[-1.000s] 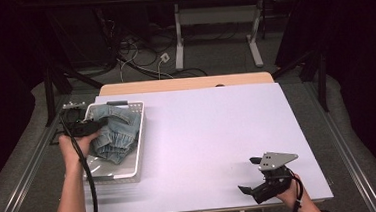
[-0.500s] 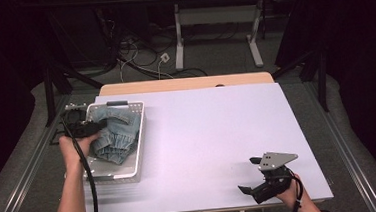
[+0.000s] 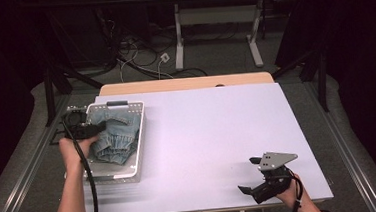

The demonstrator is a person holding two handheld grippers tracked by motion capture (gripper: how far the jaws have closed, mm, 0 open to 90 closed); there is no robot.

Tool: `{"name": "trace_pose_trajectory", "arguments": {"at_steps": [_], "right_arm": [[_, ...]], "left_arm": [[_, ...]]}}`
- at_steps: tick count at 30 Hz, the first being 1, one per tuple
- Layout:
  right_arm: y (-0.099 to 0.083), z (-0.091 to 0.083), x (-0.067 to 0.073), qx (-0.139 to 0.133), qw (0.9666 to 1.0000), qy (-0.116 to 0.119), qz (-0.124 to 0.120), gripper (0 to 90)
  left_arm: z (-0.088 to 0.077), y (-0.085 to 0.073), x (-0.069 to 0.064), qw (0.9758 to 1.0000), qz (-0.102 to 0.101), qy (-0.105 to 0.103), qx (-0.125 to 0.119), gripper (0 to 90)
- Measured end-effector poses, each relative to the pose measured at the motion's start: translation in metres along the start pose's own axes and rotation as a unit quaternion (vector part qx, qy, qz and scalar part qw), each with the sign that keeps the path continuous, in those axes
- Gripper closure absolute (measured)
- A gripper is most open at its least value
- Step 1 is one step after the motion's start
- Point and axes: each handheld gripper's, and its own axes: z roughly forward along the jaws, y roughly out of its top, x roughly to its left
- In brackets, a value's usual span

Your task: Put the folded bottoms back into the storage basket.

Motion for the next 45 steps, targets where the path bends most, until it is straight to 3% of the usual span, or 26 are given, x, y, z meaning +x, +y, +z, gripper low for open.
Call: {"name": "trace_pose_trajectory", "arguments": {"at_steps": [45], "right_arm": [[0.0, 0.0, 0.0, 0.001, 1.0, 0.0, 0.0, 2.5]], "left_arm": [[0.014, -0.008, 0.008, 0.999, -0.004, 0.027, 0.034, 71.1]]}}
